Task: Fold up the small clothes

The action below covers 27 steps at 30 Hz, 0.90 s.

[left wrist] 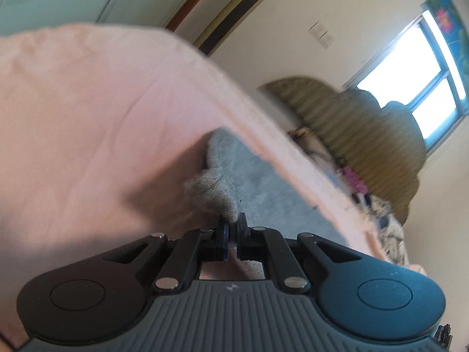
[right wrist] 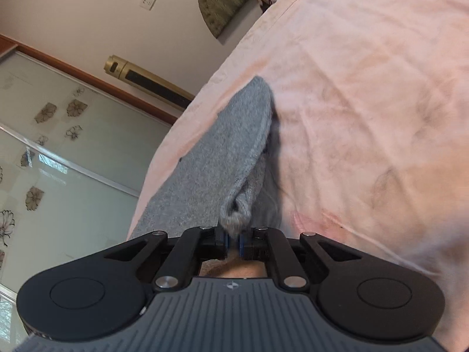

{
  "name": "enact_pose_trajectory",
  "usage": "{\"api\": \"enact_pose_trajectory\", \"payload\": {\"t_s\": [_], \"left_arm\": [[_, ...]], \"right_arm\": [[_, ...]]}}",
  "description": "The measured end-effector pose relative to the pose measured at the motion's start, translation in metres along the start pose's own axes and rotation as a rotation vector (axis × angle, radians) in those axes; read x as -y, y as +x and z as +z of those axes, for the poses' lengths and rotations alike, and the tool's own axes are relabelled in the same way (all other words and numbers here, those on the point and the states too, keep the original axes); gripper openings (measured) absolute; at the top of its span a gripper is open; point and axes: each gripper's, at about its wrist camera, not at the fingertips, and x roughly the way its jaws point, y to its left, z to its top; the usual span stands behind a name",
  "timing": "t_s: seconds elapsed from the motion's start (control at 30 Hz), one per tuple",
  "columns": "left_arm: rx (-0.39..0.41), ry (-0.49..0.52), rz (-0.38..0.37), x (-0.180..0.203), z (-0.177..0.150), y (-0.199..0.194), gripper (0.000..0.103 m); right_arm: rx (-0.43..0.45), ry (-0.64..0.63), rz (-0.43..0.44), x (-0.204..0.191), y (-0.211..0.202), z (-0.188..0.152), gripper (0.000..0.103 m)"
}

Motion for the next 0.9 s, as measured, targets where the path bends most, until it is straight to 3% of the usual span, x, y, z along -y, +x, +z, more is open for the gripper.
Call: {"api": "enact_pose_trajectory", "payload": {"t_s": [0.1, 0.17, 0.2, 0.23, 0.27, 0.3, 0.33, 0.43, 0.5, 0.67, 0.9], "left_arm": [[-0.062, 0.03, 0.057, -0.014, -0.007, 0.012, 0.004], [-0.042, 0.033, 0.035, -0.019, -0.005, 0.003, 0.006], [-0.026, 0.035, 0.021, -0.02, -0.002, -0.003, 0.014], [-0.019, 0.032, 0.019, -0.021, 0.002, -0.006, 0.035], [-0.008, 0.025, 0.031, -0.022, 0.006, -0.008, 0.046], [0.015, 0.018, 0.048, -0.022, 0.009, -0.009, 0.073], [0.027, 0.007, 0.062, -0.024, 0.011, -0.008, 0.084], [-0.018, -0.087, 0.058, -0.031, 0.008, 0.0, 0.084], [0.009, -0.083, 0.037, -0.028, -0.003, -0.003, 0.085], [0.067, -0.154, 0.008, -0.022, -0.01, 0.009, 0.092], [0.083, -0.272, -0.036, -0.019, -0.002, 0.035, 0.092]], "right_arm": [[-0.044, 0.041, -0.024, 0.022, 0.007, -0.005, 0.015], [-0.046, 0.081, -0.011, 0.026, 0.004, -0.004, 0.024], [-0.036, 0.065, -0.018, 0.022, 0.0, 0.0, 0.046], [-0.002, 0.039, -0.018, 0.017, -0.006, 0.005, 0.061], [0.04, 0.011, -0.012, 0.011, -0.014, 0.011, 0.091], [0.067, -0.009, -0.009, 0.007, -0.018, 0.017, 0.103], [0.062, -0.016, -0.004, 0.005, -0.017, 0.023, 0.102], [-0.001, 0.021, -0.048, 0.008, -0.004, 0.031, 0.095], [-0.02, 0.015, -0.061, 0.009, -0.001, 0.02, 0.092], [0.0, 0.059, 0.019, 0.006, -0.003, -0.011, 0.092], [0.079, 0.139, 0.082, -0.005, 0.04, -0.005, 0.087]]}}
